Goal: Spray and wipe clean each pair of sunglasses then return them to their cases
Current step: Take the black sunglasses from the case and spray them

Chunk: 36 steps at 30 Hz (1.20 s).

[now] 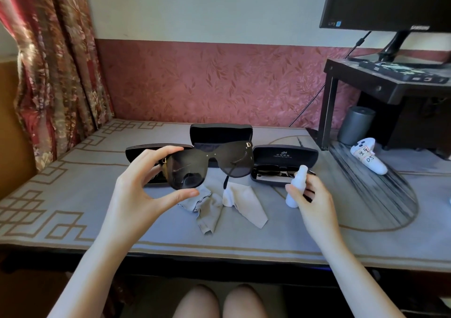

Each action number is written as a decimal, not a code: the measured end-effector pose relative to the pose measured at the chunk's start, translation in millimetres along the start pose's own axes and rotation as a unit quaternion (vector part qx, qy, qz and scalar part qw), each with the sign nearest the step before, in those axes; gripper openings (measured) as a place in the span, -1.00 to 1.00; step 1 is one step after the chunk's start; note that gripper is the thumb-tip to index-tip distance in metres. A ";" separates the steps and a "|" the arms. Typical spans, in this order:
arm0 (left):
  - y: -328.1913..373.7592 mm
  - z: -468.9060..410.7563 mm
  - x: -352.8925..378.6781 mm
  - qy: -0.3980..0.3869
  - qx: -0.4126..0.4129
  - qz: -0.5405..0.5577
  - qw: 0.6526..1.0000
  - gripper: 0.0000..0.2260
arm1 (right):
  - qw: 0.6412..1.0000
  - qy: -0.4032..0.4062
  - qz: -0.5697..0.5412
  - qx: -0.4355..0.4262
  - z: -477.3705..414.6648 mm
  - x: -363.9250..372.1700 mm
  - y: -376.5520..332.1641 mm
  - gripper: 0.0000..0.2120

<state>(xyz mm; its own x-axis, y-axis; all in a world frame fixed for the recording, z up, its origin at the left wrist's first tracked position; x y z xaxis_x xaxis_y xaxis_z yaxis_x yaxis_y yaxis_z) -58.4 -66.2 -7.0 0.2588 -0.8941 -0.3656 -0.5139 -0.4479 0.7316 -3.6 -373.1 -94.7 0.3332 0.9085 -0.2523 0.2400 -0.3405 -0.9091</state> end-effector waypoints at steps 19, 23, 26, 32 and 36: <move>1.2 2.7 -6.0 0.026 0.003 -0.034 0.999 -0.44 | 0.785 -0.250 -0.553 0.125 25.3 43.5 -78.7 -0.68; 2.0 3.4 -5.5 0.026 0.004 -0.048 0.999 -0.40 | 0.785 -0.291 -0.540 0.088 27.7 48.3 -77.1 -0.65; 2.4 3.7 -5.2 0.026 0.008 -0.055 0.998 -0.43 | 0.814 -0.277 -0.506 0.073 27.4 46.6 -78.6 -0.58; -0.8 3.8 -4.7 0.029 0.011 -0.080 0.996 -0.44 | 0.935 -0.225 -0.272 -0.044 26.9 35.8 -94.4 -0.54; -0.6 4.4 -2.7 0.034 0.010 -0.083 0.996 -0.45 | 0.973 -0.157 -0.087 -0.147 31.8 34.1 -104.5 -0.50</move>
<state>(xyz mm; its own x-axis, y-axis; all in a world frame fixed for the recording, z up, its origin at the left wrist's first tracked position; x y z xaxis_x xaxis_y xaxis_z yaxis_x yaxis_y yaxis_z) -62.4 -63.6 -9.0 0.3963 -0.8054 -0.4409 -0.4759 -0.5908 0.6515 -46.3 -298.8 -18.8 -0.0188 0.9719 -0.2344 0.5327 -0.1887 -0.8250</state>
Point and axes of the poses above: each hand's wrist, its own z-axis away from the middle knuckle, its own x-axis out of the palm, y = z × x, the point moved 5 cm from there along -z, towards the middle knuckle, and after that the axes turned 5 degrees about -x, right-handed, at the moved point
